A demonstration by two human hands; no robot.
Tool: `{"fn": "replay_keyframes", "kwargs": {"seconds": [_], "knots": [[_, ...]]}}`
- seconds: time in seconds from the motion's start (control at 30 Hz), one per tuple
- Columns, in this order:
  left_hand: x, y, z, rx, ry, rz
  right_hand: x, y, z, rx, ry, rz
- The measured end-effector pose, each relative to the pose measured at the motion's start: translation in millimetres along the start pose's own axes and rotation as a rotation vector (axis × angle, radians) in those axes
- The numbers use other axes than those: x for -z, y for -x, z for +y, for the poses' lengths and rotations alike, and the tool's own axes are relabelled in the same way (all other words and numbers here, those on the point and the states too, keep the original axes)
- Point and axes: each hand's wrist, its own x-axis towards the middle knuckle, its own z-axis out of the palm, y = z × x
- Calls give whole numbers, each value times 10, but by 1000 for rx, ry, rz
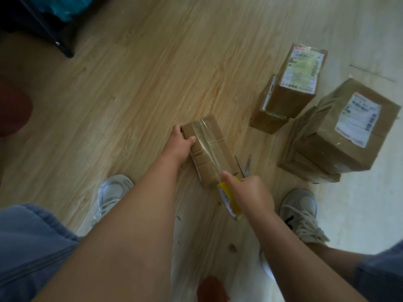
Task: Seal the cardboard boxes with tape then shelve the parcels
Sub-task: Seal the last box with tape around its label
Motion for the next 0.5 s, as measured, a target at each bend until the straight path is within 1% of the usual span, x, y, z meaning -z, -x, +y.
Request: {"fn": "replay_keyframes", "kwargs": {"seconds": [0.23,0.33,0.37,0.4,0.43,0.5], "knots": [[-14,-23,-17,-8,-12,0,-159,-139,51,-62,37,-4],[-26,3,-11,-27,-46,10,-196,-205,87,-68,16,-23],[-35,22,-11,-47,-102,32,-200,-224,95,-69,8,-29],[-52,54,-11,-81,-208,63,-198,-241,105,-69,3,-33],[-75,109,-6,-133,-373,97,-185,-243,107,-69,0,-35],[-144,224,-6,-303,-701,127,-183,-249,116,-65,3,-33]]}}
